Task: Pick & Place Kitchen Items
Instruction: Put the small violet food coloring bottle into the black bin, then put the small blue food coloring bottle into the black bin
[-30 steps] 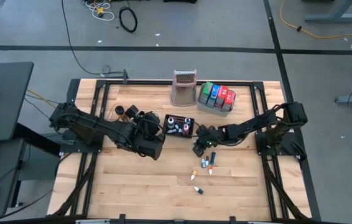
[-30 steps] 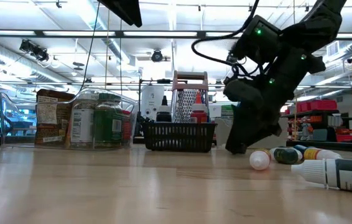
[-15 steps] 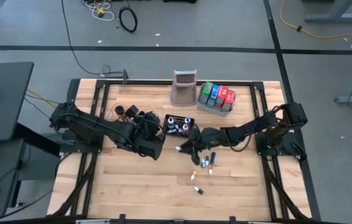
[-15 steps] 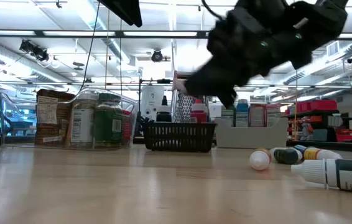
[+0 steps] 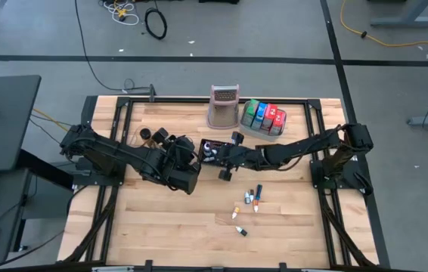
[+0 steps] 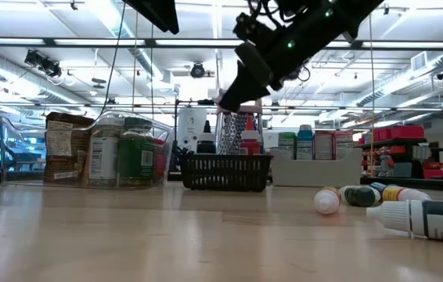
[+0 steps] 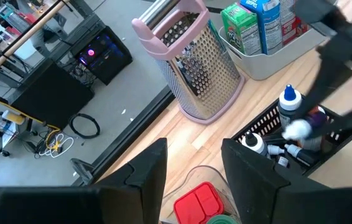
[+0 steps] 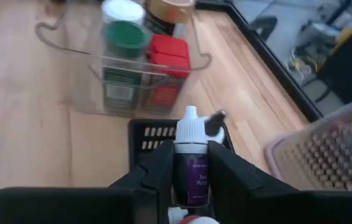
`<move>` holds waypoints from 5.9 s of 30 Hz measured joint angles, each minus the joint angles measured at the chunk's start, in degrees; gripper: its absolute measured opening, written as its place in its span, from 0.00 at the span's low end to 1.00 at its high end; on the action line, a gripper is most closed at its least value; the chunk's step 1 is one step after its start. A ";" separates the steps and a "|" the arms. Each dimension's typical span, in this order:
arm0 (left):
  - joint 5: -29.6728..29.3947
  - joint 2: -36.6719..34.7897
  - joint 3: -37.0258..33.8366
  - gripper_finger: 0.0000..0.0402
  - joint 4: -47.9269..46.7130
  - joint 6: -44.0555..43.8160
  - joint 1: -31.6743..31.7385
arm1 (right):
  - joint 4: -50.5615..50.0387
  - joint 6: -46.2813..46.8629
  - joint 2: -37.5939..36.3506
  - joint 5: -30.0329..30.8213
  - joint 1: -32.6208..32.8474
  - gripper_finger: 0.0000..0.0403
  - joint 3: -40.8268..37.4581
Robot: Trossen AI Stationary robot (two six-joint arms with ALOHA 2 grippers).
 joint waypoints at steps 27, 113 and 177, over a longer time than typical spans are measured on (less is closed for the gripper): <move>0.22 0.04 0.00 0.41 0.31 0.00 0.00 | -2.98 -5.45 -1.19 0.21 0.32 0.28 -1.28; 27.26 -30.01 -51.43 0.27 65.89 45.22 -0.76 | 0.25 -20.96 -41.62 -26.20 14.32 0.28 -27.52; 27.23 -29.94 -51.43 0.27 65.88 49.57 -0.79 | 7.35 -26.02 -41.58 -14.35 14.31 0.28 -27.45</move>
